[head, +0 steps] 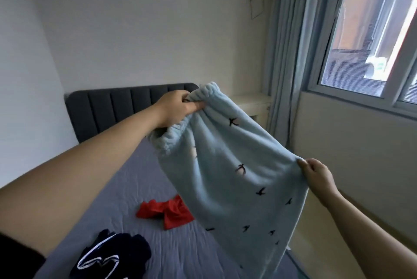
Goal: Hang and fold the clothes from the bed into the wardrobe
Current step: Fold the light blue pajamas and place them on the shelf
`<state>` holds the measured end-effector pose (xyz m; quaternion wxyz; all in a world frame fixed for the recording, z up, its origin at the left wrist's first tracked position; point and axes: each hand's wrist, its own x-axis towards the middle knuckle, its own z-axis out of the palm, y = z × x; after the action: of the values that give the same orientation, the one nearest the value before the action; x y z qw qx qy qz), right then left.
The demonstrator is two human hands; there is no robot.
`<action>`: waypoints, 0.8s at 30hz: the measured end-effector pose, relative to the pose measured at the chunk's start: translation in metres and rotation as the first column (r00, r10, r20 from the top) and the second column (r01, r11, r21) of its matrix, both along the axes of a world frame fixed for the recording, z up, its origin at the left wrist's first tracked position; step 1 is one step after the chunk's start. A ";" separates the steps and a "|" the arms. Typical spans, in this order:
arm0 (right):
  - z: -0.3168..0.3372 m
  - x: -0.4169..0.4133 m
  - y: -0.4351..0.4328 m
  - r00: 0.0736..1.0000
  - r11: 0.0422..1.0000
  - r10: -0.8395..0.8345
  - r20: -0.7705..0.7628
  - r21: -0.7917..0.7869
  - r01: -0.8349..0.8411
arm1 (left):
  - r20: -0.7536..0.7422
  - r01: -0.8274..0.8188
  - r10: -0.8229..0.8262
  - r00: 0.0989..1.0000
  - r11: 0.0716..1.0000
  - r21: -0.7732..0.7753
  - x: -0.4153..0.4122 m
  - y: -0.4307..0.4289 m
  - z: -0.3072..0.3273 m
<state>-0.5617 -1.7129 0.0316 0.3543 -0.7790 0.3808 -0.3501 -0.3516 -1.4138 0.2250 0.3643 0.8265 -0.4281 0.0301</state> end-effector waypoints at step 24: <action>-0.372 0.298 -0.001 0.726 0.905 0.415 -0.549 0.328 -0.270 | -0.431 -0.479 0.642 0.635 0.764 0.432 0.182 0.043 -0.474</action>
<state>-0.2640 -1.7137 -0.3409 0.3580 -0.8610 0.3595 0.0357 -0.1698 -1.3708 -0.2490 0.3244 0.9323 -0.0215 -0.1587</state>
